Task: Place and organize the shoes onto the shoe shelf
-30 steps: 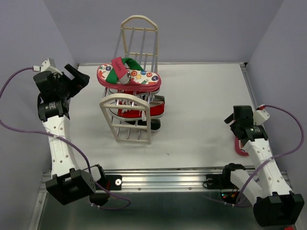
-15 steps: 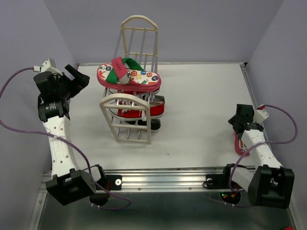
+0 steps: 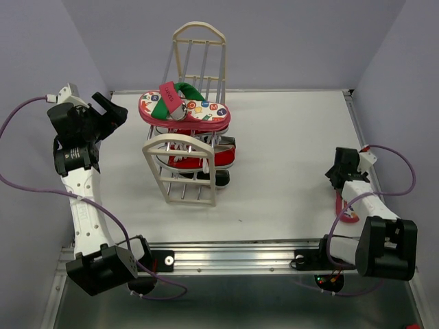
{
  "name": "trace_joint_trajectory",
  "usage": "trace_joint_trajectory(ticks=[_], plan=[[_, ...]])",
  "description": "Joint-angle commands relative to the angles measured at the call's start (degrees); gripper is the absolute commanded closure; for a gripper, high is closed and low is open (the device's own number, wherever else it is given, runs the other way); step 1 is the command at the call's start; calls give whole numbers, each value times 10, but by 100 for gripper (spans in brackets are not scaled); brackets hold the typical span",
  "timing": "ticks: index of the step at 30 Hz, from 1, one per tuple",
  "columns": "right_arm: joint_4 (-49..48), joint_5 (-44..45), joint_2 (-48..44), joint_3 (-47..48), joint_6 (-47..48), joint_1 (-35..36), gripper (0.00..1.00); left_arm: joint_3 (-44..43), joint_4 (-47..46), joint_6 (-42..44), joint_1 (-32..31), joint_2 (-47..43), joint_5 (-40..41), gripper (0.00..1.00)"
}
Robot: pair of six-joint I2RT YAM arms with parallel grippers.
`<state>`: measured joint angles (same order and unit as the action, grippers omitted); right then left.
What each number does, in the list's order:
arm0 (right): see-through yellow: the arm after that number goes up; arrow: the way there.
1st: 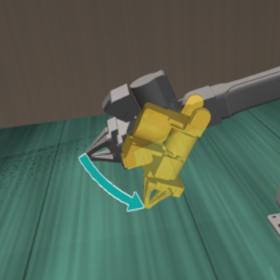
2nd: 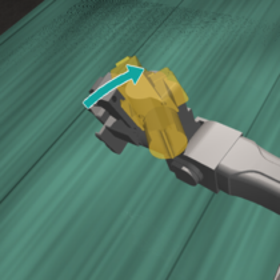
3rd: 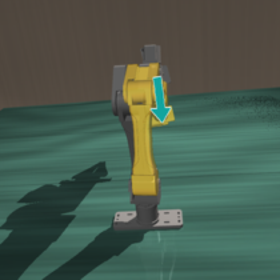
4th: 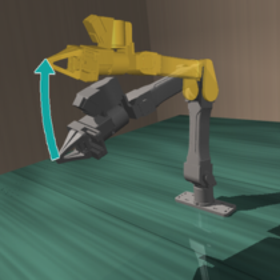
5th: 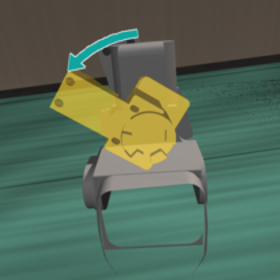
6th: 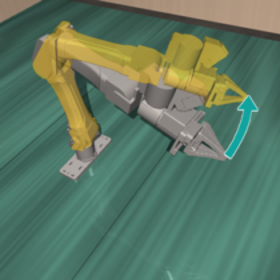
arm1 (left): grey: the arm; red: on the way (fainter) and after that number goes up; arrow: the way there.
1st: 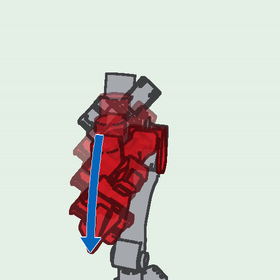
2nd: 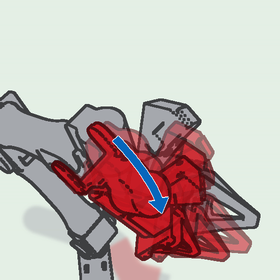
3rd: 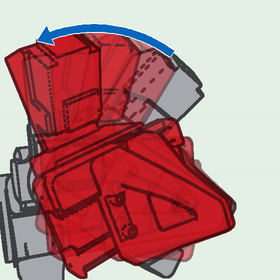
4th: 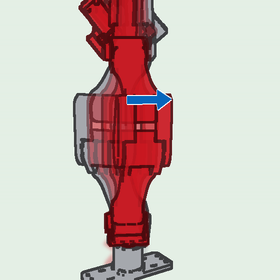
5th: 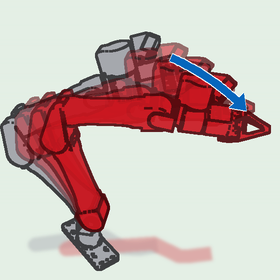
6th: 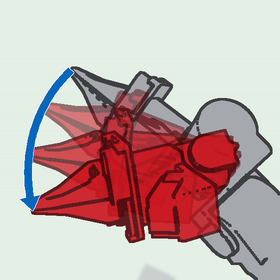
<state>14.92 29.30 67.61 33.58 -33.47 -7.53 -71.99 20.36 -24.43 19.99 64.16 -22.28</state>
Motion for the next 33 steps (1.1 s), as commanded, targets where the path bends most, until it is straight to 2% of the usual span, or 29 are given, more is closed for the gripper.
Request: trace_joint_trajectory(ticks=[1,6,7,11,12,17,23,30,33], plan=[[-48,9,3,11,19,-5,45,-4,-23,12,3,-18,0,1],[-45,23,5,12,29,-5,64,-5,-21,14,4,-22,3,1],[-45,23,4,12,33,-5,75,-5,-22,15,4,-24,3,1],[-49,15,-4,18,59,-5,89,-5,-21,15,3,-30,6,1],[-53,7,-6,18,68,-5,99,-4,-21,15,3,-30,7,1],[-95,-83,-41,23,138,-5,99,-3,-23,14,4,-33,0,1],[-128,-140,-74,74,192,-5,99,-2,-24,12,3,-36,-2,1],[-188,-341,-63,187,233,-5,99,-1,-26,10,3,-33,-10,1],[-196,-425,-28,278,225,-5,99,0,-28,10,3,-33,-13,1]])
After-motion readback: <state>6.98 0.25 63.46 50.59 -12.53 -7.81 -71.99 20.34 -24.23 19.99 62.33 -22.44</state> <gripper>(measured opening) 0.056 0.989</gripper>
